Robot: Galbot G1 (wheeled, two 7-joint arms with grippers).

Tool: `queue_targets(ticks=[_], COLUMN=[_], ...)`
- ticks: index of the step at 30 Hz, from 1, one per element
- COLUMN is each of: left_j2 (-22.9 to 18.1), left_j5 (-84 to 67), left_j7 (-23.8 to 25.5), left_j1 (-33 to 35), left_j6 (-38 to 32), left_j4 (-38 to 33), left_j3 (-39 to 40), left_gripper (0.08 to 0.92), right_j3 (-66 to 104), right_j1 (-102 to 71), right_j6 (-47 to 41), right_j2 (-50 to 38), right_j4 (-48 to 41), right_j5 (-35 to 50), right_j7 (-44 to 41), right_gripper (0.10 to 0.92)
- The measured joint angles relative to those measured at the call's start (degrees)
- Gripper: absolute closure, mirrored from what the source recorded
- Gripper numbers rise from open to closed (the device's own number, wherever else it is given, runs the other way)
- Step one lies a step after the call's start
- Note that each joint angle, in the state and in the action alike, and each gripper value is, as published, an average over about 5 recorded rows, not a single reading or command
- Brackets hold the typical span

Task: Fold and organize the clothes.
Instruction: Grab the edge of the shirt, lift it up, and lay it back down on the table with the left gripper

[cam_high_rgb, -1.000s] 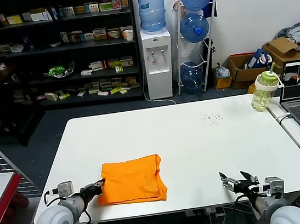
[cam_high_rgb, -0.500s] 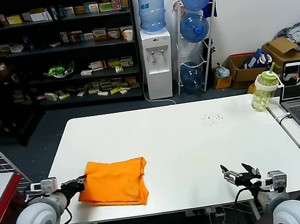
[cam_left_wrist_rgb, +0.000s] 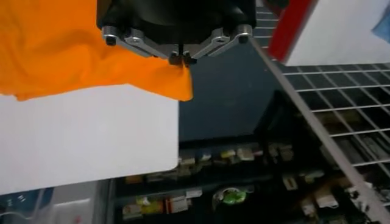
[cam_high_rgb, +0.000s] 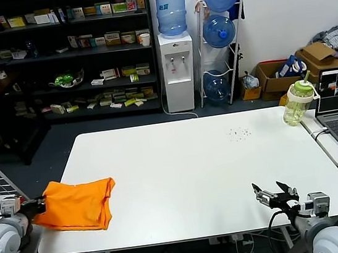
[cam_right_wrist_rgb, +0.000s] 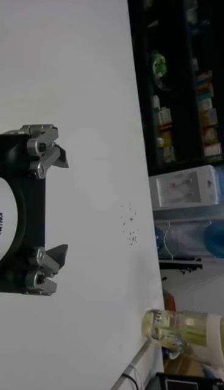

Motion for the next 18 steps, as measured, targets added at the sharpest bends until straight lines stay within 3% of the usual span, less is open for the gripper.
queue_targets(ticks=[5, 9, 14, 18], left_j2=[0.38, -0.6, -4.46, -9.77], left_j5=[0.16, -1.83, -7.21, -12.69], left_j7=[-0.32, -2.11, -7.14, -13.51], left_j1=[0.78, 0.95, -2.03, -8.22], left_j6=[-0.17, 0.38, 2.31, 3.69], left_j4=[0.97, -2.7, -11.45, -17.2], left_j3=[-0.93, -0.92, 2.78, 10.38], left_gripper=[0.907, 0.907, 0.907, 0.907], right_j3=[0.55, 1.39, 2.89, 4.74], right_j1=[-0.62, -1.46, -3.1, -5.21], right_j6=[-0.13, -0.29, -0.5, -0.52], right_j2=[0.51, 1.18, 2.45, 3.76], right_j4=[0.51, 0.96, 1.8, 2.82], right_j5=[-0.31, -0.85, -1.67, -2.3], right_j7=[0.24, 0.56, 0.98, 1.09], right_gripper=[0.203, 0.203, 0.203, 0.203])
